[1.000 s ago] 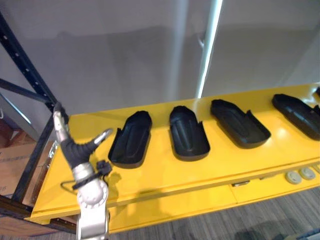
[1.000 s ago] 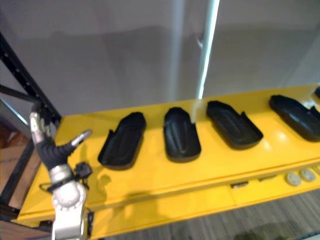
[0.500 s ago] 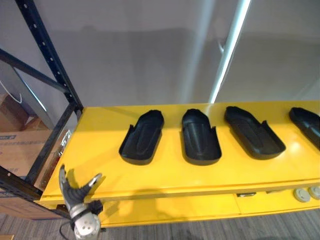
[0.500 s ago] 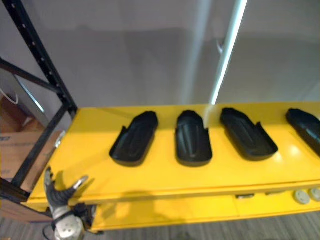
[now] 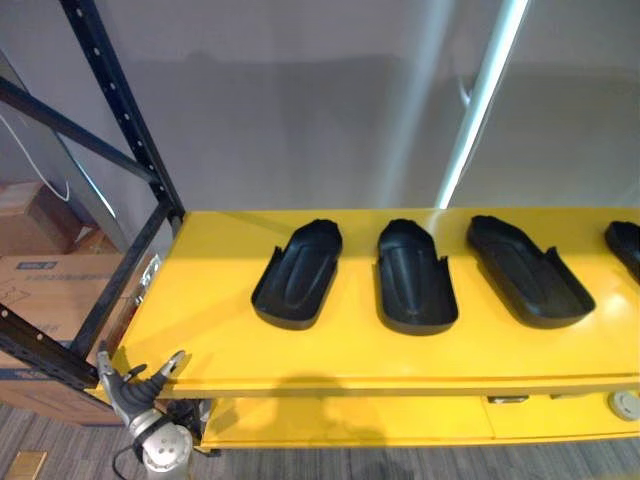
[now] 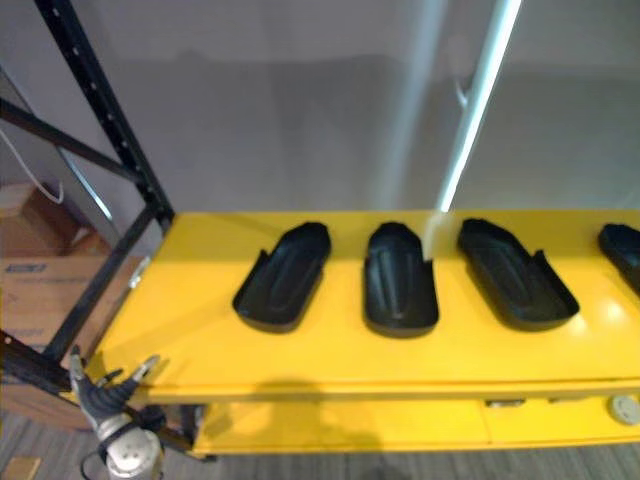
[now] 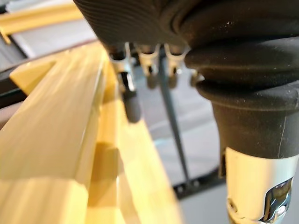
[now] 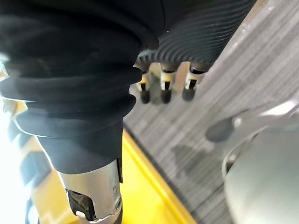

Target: Walk over and take plastic housings, then place them on the shelf

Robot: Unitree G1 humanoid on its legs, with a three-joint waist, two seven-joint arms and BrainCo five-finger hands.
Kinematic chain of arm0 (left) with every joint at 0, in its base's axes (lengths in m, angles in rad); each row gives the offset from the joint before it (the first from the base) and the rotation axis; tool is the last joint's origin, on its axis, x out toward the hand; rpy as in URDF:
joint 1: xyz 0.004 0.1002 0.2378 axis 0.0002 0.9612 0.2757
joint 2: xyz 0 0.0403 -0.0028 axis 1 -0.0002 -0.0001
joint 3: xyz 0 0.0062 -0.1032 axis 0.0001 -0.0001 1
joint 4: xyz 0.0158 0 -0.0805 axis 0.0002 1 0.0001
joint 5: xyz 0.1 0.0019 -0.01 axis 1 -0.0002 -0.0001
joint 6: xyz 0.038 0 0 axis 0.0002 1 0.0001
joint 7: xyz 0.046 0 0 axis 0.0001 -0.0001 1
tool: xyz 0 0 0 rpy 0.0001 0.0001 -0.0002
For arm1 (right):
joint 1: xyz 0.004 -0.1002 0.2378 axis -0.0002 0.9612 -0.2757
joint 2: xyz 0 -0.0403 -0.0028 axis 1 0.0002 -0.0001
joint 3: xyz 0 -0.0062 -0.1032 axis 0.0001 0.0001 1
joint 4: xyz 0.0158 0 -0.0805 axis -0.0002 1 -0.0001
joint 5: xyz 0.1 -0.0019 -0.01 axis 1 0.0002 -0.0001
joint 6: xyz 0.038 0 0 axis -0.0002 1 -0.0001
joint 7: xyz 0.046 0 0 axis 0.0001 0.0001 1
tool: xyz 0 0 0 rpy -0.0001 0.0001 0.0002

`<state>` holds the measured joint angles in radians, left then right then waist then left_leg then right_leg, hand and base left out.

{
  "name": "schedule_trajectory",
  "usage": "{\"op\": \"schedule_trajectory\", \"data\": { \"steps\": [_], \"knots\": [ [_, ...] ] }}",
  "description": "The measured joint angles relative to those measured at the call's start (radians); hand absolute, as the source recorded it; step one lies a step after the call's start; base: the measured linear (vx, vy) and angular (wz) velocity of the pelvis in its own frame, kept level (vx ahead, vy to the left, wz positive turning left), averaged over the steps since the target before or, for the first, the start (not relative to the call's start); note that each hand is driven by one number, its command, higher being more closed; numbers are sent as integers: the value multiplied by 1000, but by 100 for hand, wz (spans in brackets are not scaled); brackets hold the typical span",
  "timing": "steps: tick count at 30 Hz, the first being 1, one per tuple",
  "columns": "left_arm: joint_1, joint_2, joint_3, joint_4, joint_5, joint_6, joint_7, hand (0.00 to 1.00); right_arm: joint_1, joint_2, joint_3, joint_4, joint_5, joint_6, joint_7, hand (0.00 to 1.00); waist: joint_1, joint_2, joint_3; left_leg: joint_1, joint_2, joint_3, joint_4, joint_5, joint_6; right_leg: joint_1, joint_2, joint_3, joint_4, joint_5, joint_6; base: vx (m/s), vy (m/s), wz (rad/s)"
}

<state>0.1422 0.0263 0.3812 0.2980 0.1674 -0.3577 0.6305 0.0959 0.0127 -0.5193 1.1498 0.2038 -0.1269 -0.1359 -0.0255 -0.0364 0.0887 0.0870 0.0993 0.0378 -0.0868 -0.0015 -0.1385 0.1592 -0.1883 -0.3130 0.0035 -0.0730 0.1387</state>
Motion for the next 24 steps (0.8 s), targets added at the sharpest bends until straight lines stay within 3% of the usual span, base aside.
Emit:
{"op": "schedule_trajectory", "data": {
  "steps": [7,18,22,24],
  "knots": [
    [53,-11,-97,-189,69,27,113,0,-29,23,43,0,0,-6,-20,0,6,-41,62,-7,-4,-4,1,0,0,11,-2,-17,-13,0,1,18,-6,6],
    [180,51,-363,-321,270,37,79,0,-33,23,92,1,1,-17,-19,0,5,-39,63,-17,-2,14,5,0,0,-6,-2,-10,-8,4,5,2,-7,-2],
    [187,52,-366,-371,283,34,62,0,-32,15,107,1,0,-17,-19,0,5,-31,58,-17,0,25,4,1,2,-22,-2,9,2,4,5,-34,0,-10],
    [195,42,-368,-482,280,32,63,0,-30,2,119,20,-1,-21,-18,0,0,-28,56,-24,4,25,4,1,1,-28,0,11,11,4,4,-16,-2,0]
  ]
}}
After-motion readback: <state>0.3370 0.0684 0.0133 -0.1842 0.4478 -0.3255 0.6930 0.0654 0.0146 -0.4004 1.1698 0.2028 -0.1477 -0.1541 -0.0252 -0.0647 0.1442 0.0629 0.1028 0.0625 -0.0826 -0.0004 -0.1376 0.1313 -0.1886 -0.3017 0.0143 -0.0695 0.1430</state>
